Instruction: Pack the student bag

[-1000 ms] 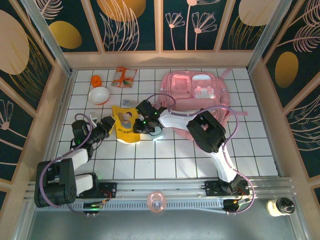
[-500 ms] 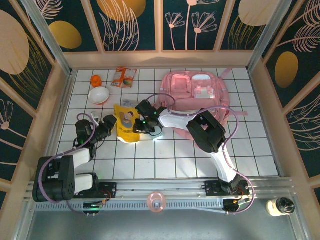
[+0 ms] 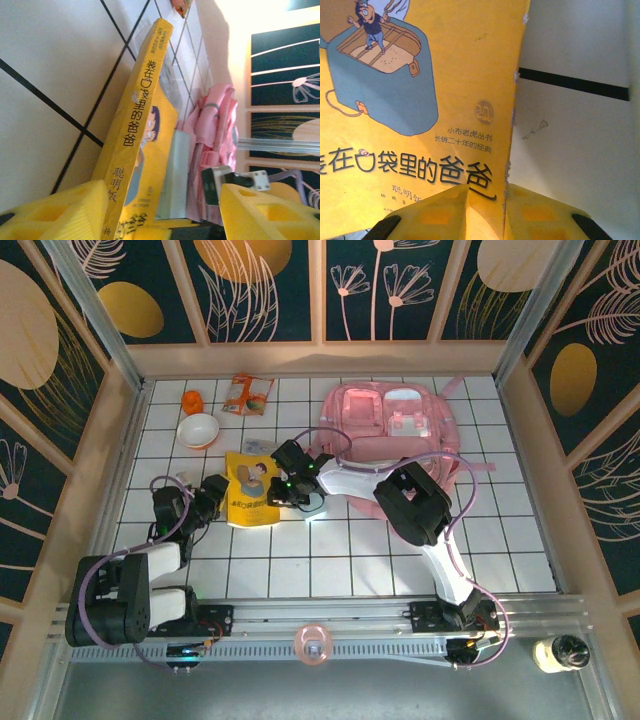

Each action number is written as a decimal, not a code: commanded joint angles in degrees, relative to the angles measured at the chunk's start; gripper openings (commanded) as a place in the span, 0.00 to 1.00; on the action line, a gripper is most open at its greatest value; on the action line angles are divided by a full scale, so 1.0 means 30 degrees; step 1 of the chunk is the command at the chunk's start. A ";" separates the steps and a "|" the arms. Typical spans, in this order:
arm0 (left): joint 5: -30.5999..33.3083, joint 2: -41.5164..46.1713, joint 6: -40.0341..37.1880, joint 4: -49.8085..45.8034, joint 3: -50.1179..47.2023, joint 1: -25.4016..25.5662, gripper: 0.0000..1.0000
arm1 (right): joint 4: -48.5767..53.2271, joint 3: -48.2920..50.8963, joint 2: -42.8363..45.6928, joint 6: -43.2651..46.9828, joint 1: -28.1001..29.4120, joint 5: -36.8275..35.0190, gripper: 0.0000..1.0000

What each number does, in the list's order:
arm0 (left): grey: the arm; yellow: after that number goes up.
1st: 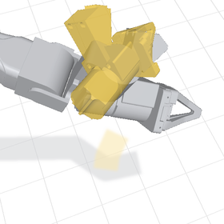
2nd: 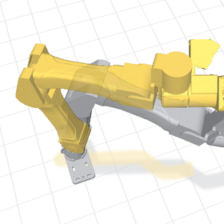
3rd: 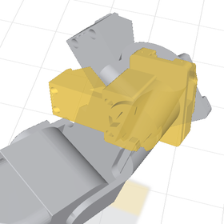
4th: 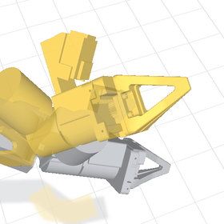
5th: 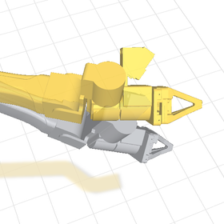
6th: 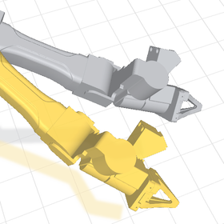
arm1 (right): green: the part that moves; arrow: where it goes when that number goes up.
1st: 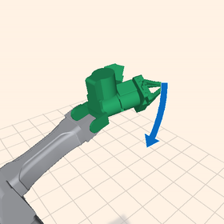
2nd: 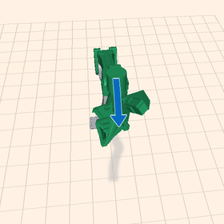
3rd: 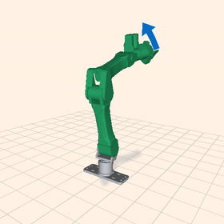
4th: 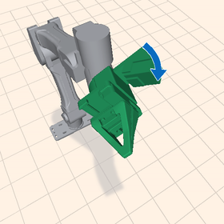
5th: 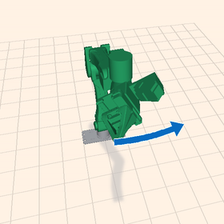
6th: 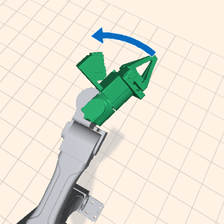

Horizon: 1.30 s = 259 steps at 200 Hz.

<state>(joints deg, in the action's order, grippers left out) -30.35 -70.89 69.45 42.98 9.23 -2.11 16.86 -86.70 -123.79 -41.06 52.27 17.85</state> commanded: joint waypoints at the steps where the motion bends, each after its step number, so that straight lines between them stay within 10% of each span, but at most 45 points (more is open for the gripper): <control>1: -0.5984 0.0625 0.2748 -0.1589 -0.0520 0.1655 0.62 | -0.2293 0.0296 -0.0349 -0.0085 0.1213 0.2094 0.20; 212: 0.5117 0.0740 -0.7719 -1.6158 0.3890 0.1736 0.67 | 0.2551 0.1153 -0.1153 0.0482 0.0968 -0.1999 0.12; 259: 0.3345 -0.0776 -0.8296 -1.4666 0.3363 0.1728 0.56 | 0.2053 0.1357 -0.0828 0.0510 0.0975 -0.1880 0.12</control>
<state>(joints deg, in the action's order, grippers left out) -17.08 -69.93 46.70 1.78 20.69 2.98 18.70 -86.30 -122.91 -40.40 53.25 13.15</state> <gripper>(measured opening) 0.612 0.125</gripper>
